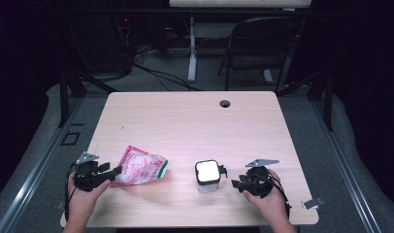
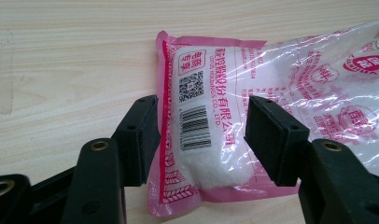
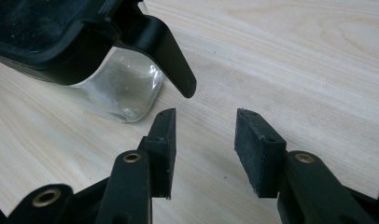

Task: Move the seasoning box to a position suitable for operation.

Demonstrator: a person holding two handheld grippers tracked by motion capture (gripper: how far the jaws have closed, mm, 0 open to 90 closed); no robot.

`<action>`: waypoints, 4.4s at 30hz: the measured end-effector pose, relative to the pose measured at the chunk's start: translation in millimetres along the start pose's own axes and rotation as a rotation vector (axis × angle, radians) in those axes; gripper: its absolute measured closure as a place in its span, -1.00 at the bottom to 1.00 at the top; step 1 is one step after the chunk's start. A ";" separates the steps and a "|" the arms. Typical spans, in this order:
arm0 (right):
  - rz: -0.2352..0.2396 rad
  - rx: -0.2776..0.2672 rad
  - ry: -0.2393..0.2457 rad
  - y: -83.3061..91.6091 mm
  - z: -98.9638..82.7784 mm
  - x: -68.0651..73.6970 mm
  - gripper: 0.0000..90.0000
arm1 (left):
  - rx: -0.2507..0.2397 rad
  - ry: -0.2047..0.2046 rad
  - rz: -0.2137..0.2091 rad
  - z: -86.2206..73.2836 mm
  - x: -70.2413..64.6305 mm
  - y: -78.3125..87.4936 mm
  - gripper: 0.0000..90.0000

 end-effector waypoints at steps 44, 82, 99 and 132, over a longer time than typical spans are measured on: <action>-0.047 0.000 0.165 -22.5 15.9 27.0 0.73 | -0.062 -0.121 -0.102 4.5 -60.5 24.3 -0.02; 0.077 -0.073 0.058 25.6 47.4 59.6 0.79 | 0.064 -0.264 -0.222 15.8 -134.2 10.3 0.50; 0.083 -0.078 0.009 16.0 46.1 51.8 0.89 | 0.167 -0.401 -0.330 8.2 -197.0 -27.0 0.90; 0.101 -0.088 -0.004 14.5 44.8 48.9 0.90 | 0.201 -0.478 -0.395 -0.1 -225.6 -36.9 0.99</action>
Point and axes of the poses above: each handheld gripper's, and its own axes: y roughly backward along the jaws, z roughly out of its top, x roughly to its left, the point moved 5 cm from there along -y, roughly forward along the jaws, and after that the axes turned 1 degree about z, right-handed, at the moved point
